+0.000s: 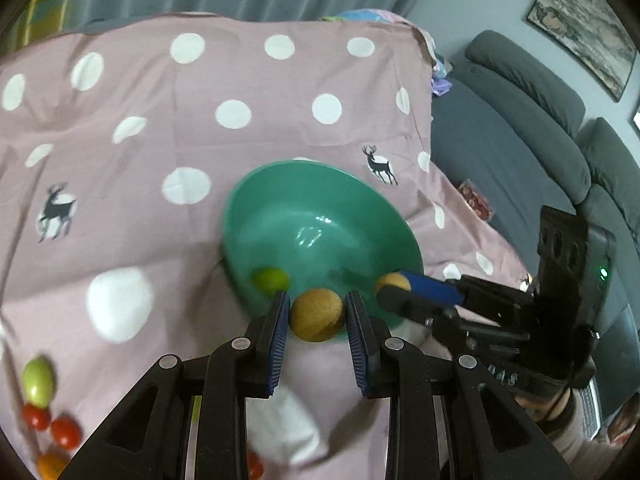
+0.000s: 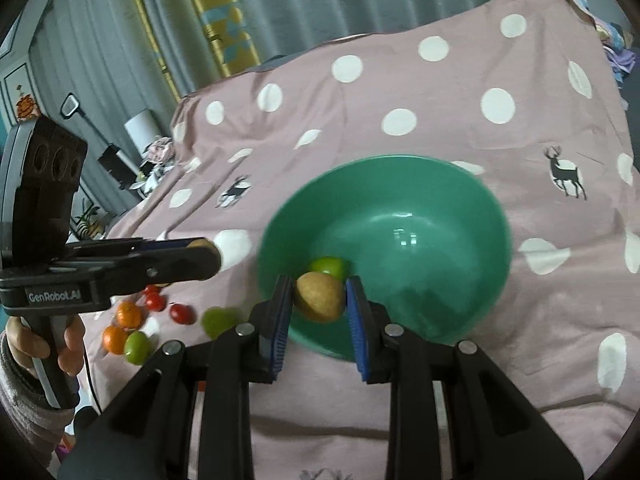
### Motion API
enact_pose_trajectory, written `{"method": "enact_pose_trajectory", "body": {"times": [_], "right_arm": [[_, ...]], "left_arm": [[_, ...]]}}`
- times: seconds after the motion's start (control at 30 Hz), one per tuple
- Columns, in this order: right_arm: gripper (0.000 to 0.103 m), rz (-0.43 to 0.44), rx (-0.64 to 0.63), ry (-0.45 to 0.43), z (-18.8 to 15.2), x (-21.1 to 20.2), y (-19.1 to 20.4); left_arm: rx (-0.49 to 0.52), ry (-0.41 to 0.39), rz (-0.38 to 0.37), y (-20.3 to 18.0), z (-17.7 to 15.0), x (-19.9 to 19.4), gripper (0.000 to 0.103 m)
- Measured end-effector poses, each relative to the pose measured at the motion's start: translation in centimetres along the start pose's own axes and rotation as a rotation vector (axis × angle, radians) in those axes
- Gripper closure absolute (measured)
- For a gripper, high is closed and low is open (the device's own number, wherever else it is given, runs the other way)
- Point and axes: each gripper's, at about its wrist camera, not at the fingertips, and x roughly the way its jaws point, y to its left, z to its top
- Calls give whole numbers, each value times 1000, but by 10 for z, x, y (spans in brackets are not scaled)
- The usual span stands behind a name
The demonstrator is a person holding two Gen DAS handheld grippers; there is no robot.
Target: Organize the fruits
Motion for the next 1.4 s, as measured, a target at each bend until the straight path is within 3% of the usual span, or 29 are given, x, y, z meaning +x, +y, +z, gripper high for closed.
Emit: {"method": "enact_pose_trajectory", "body": {"times": [0.23,0.43,0.53,0.67,0.7,0.87,1.07,1.17,1.4], "right_arm": [[74,-61,2,14,0,8,-16],[71,-83,3,19,0,12,-20],[61,-98,11,10,-2,9,-22],[59,-107,12,-12,-4,-1,-20],[58,-106,11,-19,-5,-5,-19],[52,-86,3,-46,-8,-24,-7],[51,-38,-19,-33,-16,-30,12],[51,-10,-30,-14,-22,-28,25],[51,64,-91,60,-40,-15,62]], "left_arm": [[30,72,49,-8,9,44,74],[0,82,48,-3,9,55,73],[8,80,46,-1,7,49,57],[-12,30,17,4,6,23,27],[-15,12,30,7,5,12,24],[-58,-74,55,31,-2,-43,23],[-147,-155,198,77,-30,-110,23],[-219,-178,232,101,-51,-135,23],[-358,-180,257,133,-100,-157,23]]}}
